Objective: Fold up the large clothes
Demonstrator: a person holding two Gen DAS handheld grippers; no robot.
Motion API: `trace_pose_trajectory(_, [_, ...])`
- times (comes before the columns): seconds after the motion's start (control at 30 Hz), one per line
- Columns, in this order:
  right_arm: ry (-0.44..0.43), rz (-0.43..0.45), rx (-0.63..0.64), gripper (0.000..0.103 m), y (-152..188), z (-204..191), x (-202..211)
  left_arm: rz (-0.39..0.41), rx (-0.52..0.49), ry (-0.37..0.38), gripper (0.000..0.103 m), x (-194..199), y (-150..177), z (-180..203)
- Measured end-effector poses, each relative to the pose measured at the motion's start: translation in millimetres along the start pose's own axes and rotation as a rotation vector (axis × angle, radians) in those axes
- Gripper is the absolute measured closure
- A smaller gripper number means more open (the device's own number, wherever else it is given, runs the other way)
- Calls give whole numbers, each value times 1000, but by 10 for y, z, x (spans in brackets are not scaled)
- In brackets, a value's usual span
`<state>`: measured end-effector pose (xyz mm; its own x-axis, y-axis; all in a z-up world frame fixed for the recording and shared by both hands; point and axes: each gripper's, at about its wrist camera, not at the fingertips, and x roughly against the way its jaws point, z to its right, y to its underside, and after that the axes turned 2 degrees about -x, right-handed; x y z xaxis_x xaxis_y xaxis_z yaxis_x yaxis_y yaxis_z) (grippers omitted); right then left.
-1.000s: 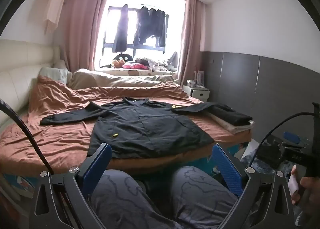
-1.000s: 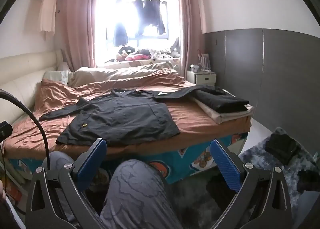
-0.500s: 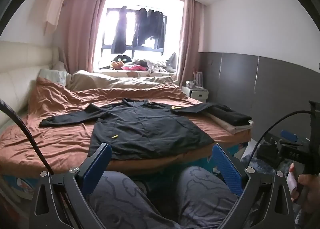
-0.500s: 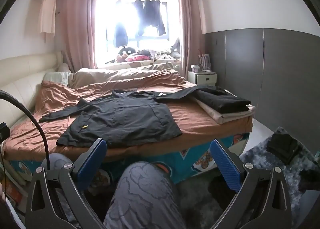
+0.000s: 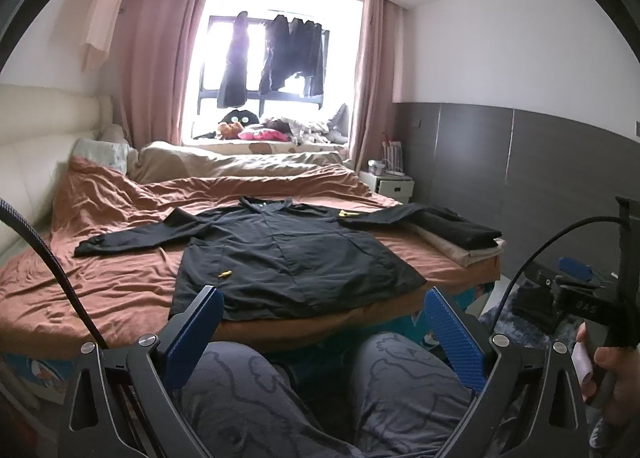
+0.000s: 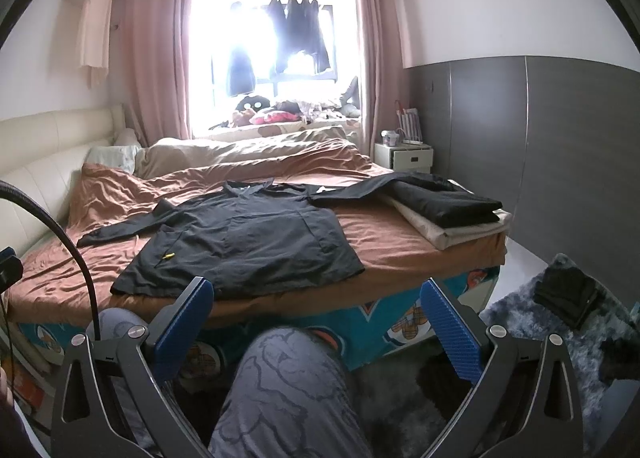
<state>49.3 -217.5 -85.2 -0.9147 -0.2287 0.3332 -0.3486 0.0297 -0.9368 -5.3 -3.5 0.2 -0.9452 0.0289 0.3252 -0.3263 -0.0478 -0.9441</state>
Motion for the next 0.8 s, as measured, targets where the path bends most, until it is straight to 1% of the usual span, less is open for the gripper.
trace_pose_trajectory(0.8, [6,7,4,0,32,-40,7,13,-2,2,2,53,-12,-46])
